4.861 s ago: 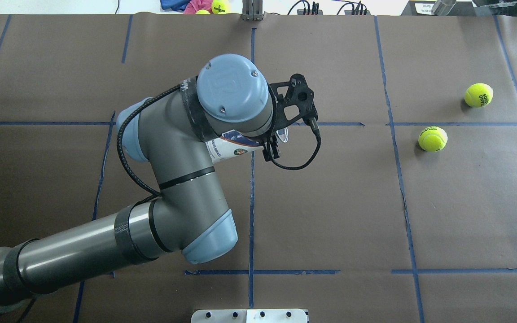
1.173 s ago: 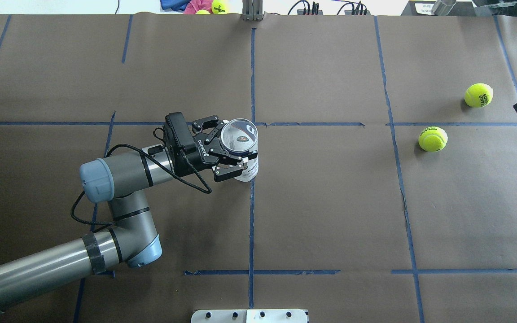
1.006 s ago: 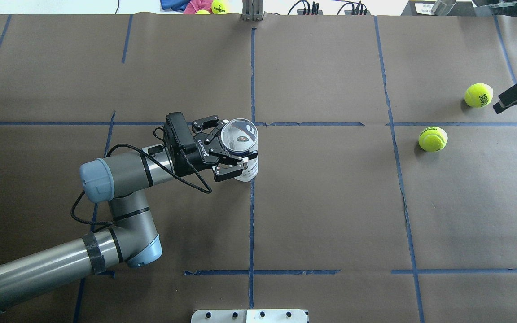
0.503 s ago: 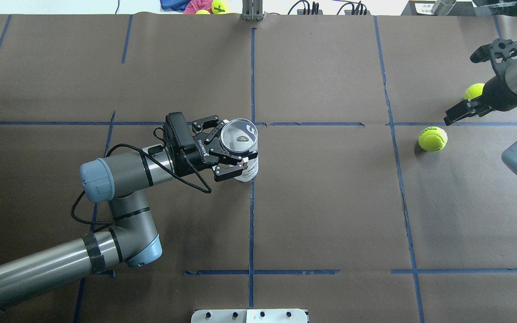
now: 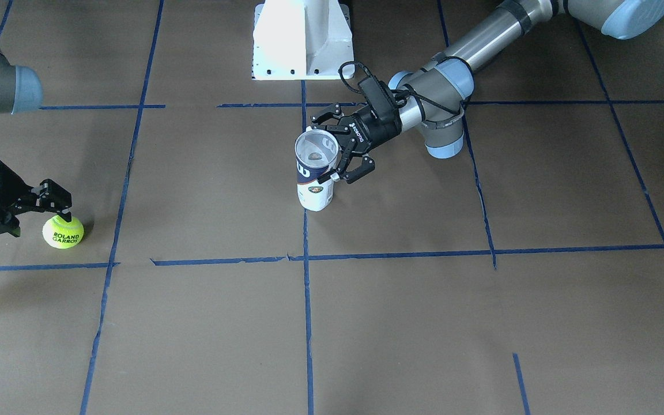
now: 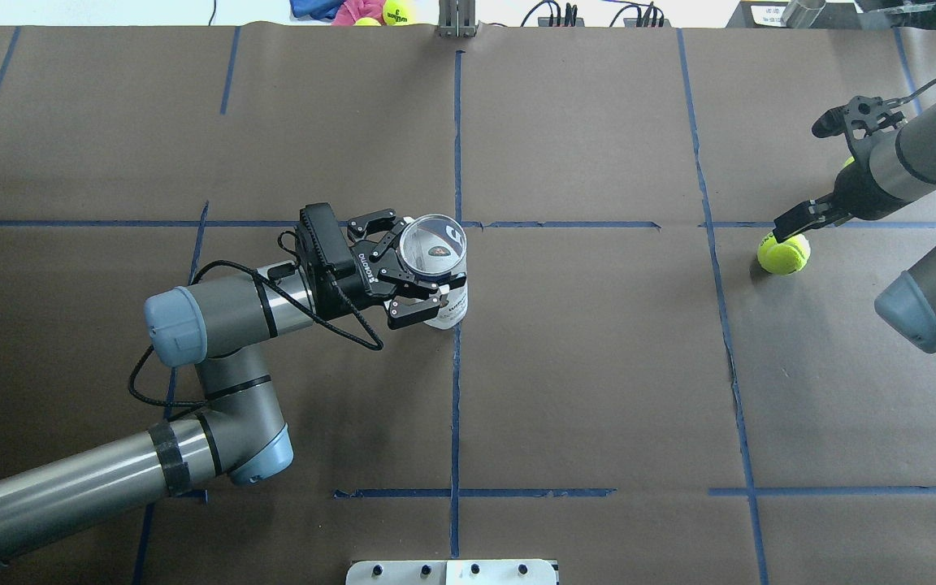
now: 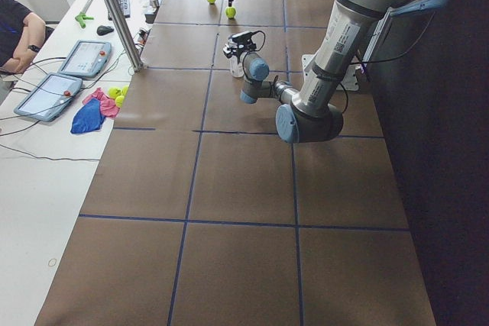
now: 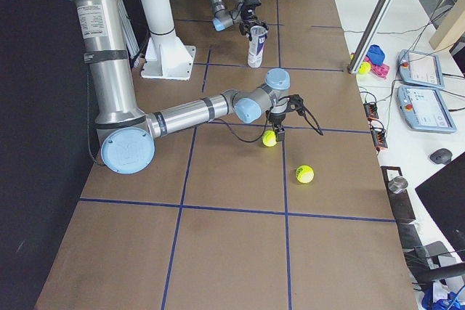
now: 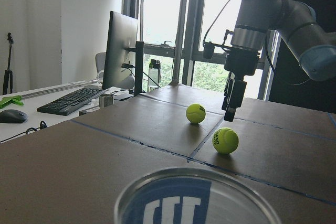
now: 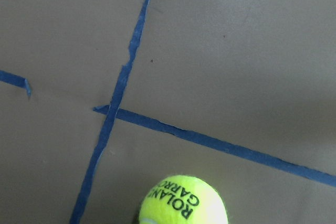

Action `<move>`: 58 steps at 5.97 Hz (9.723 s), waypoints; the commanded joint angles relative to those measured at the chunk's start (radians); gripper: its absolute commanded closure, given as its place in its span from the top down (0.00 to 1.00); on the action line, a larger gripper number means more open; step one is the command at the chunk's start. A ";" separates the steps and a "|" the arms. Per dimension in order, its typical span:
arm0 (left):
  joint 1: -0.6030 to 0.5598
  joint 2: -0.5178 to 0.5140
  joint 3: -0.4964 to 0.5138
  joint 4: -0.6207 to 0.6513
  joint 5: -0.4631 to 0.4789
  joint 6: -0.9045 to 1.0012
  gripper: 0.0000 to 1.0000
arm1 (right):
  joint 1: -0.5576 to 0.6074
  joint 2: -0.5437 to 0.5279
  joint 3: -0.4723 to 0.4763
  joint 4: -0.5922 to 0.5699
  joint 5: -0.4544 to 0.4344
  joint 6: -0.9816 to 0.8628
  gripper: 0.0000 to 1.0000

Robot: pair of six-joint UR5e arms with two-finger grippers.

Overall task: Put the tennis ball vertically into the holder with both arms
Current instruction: 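Hold the can with the left gripper while the right gripper reaches a ball, then close the right gripper on the yellow tennis ball and lift it, then carry the ball with the right gripper over the can's open top, then lower the ball into the can and open the right gripper, then move the right gripper away to the second tennis ball, then grasp the second yellow tennis ball with the right gripper and lift, then carry the second ball with the right gripper over the can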

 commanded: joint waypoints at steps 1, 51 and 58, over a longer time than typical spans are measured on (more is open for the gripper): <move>0.000 0.001 0.000 0.000 0.000 0.000 0.90 | -0.026 0.023 -0.049 0.001 -0.023 -0.002 1.00; -0.006 0.001 0.003 0.005 0.000 0.008 0.82 | 0.176 0.209 -0.189 0.020 0.053 -0.119 0.00; -0.007 -0.005 0.002 0.037 -0.002 0.011 0.82 | -0.311 0.639 0.343 -0.758 -0.218 0.655 0.00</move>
